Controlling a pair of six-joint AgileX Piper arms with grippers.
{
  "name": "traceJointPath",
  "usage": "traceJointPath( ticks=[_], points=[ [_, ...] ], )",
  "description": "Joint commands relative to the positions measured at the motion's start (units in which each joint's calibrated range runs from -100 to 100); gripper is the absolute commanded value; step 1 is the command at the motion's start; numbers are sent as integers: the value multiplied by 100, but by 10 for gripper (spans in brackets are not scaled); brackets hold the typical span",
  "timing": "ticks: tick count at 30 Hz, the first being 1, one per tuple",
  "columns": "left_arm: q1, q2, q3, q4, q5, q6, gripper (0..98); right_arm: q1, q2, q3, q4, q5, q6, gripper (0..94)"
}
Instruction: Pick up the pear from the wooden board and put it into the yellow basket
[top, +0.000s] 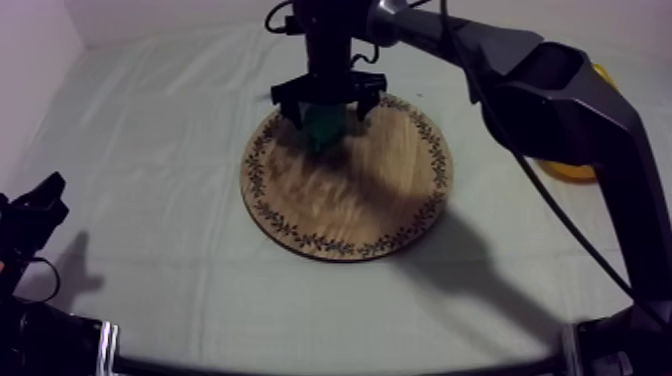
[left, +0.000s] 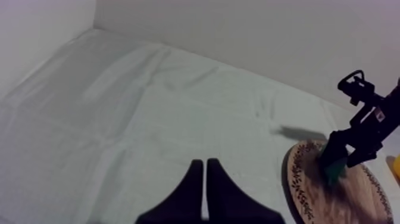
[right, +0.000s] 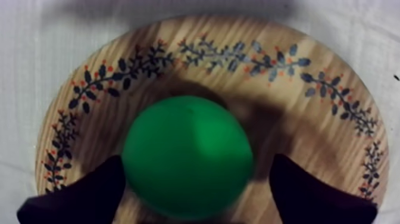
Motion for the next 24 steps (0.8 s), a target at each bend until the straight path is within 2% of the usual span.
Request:
traceJointPath(
  ticks=[1,6,9,16,24],
  points=[
    [2,0,0,-1,-1,1,1,-6,19,-87,-12,-41,14,612],
    [2,0,0,-1,-1,1,1,-19,79,-252,-5,-88,64,365],
    [2,0,0,-1,-1,1,1,-21,68,-262,-3,-98,86,295],
    [2,0,0,-1,-1,1,1,47,-363,-83,113,-88,206,262],
    [2,0,0,-1,-1,1,1,411,-1637,389,389,-24,613,285]
  ],
)
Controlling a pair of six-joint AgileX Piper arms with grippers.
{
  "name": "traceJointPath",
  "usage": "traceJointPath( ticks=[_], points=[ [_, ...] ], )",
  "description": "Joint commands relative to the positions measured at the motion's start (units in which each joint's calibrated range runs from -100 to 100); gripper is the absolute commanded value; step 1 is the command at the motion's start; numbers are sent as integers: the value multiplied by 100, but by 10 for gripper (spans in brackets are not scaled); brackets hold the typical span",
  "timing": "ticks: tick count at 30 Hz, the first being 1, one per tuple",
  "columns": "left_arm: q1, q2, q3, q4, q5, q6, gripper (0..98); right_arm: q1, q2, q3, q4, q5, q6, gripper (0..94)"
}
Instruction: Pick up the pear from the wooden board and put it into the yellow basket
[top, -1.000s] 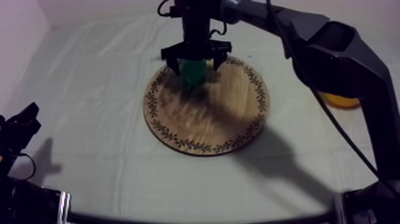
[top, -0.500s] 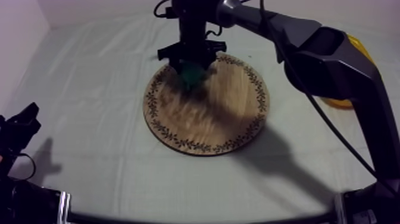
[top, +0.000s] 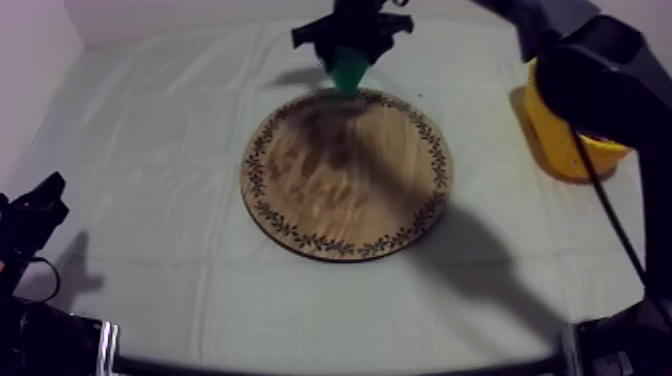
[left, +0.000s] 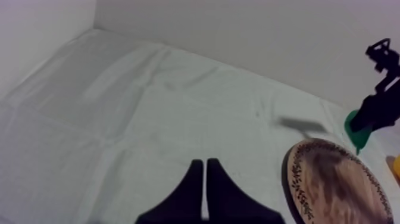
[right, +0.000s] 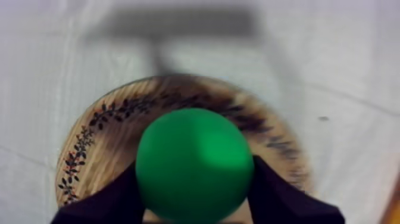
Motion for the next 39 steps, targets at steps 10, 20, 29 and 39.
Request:
traceJointPath(
  ticks=[10,20,29,39],
  points=[
    [2,0,0,-1,-1,1,1,885,-2281,1475,381,-90,725,290],
    [2,0,0,-1,-1,1,1,1957,-3911,3572,677,-901,1307,300],
    [2,0,0,-1,-1,1,1,2738,-4578,5699,966,-1879,1573,293],
    [2,0,0,-1,-1,1,1,2929,-4431,7169,1032,-2801,1498,319]
  ],
)
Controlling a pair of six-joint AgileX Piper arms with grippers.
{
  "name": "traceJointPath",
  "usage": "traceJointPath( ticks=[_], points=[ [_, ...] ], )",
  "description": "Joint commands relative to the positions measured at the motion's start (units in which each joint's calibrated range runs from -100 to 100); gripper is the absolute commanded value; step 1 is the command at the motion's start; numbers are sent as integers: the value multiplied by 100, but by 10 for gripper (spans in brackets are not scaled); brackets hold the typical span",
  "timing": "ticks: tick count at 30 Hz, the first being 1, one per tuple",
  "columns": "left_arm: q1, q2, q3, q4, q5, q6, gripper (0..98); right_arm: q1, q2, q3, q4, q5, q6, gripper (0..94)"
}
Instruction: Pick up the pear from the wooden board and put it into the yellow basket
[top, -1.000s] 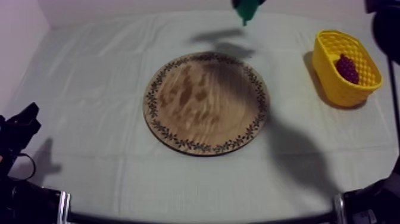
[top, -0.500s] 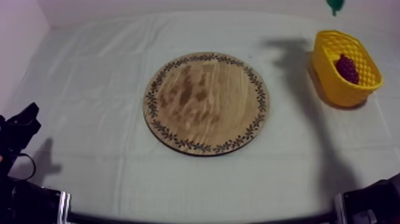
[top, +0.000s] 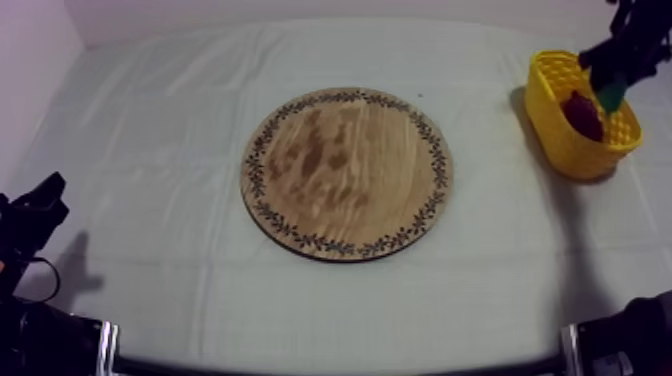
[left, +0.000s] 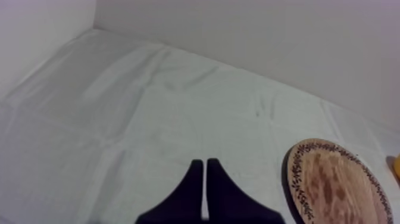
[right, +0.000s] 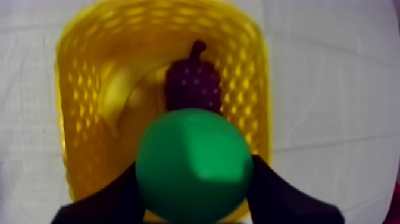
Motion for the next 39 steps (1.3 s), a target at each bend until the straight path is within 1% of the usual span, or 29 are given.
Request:
traceJointPath(
  ticks=[1,6,7,10,11,13,15,20,24,28,33,36,39],
  points=[
    [2,0,0,-1,-1,1,1,11,119,284,-31,-114,5,330],
    [2,0,0,-1,-1,1,1,76,495,324,-137,-562,72,398],
    [2,0,0,-1,-1,1,1,100,562,287,-168,-650,94,431],
    [2,0,0,-1,-1,1,1,192,699,153,-257,-854,153,620],
    [2,0,0,-1,-1,1,1,218,721,127,-277,-939,160,670],
    [2,0,0,-1,-1,1,1,256,718,127,-302,-1154,156,738],
    [2,0,0,-1,-1,1,1,287,641,181,-346,-1406,173,768],
    [2,0,0,-1,-1,1,1,341,84,639,-476,-2111,281,759],
    [2,0,0,-1,-1,1,1,374,-678,1433,-524,-2816,360,733],
    [2,0,0,-1,-1,1,1,395,-1597,2356,-546,-3364,392,702],
    [2,0,0,-1,-1,1,1,452,-2947,3614,-590,-3940,441,679],
    [2,0,0,-1,-1,1,1,457,-3897,4442,-602,-4185,458,662],
    [2,0,0,-1,-1,1,1,420,-4915,5201,-777,-4265,588,622]
  ],
)
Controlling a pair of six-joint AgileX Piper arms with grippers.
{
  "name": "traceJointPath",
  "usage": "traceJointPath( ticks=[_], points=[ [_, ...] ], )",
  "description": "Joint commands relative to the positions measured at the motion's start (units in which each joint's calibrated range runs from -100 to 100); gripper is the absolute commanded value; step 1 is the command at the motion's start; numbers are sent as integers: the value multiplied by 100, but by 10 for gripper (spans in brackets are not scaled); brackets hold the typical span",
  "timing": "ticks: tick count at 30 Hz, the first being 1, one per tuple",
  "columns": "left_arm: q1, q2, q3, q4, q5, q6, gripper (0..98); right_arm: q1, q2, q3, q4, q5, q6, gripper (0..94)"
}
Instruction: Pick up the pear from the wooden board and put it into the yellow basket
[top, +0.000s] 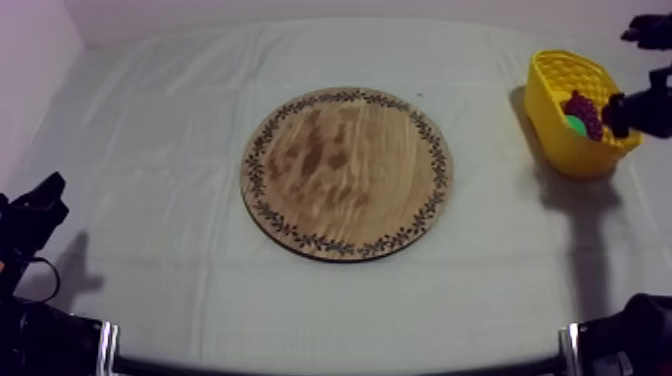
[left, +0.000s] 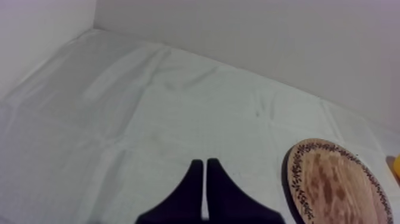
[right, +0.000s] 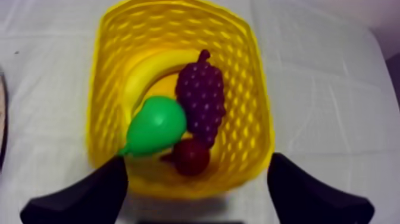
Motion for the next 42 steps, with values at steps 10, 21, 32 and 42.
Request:
traceJointPath(
  ticks=[10,21,32,42],
  points=[
    [2,0,0,-1,-1,1,1,-459,-4575,2697,-1134,514,726,225],
    [2,0,0,-1,-1,1,1,-809,-6258,3164,-1781,1169,633,11],
    [2,0,0,-1,-1,1,1,-1066,-6375,3300,-1740,925,650,7],
    [2,0,0,-1,-1,1,1,-1179,-6377,3308,-1683,950,630,7]
  ],
)
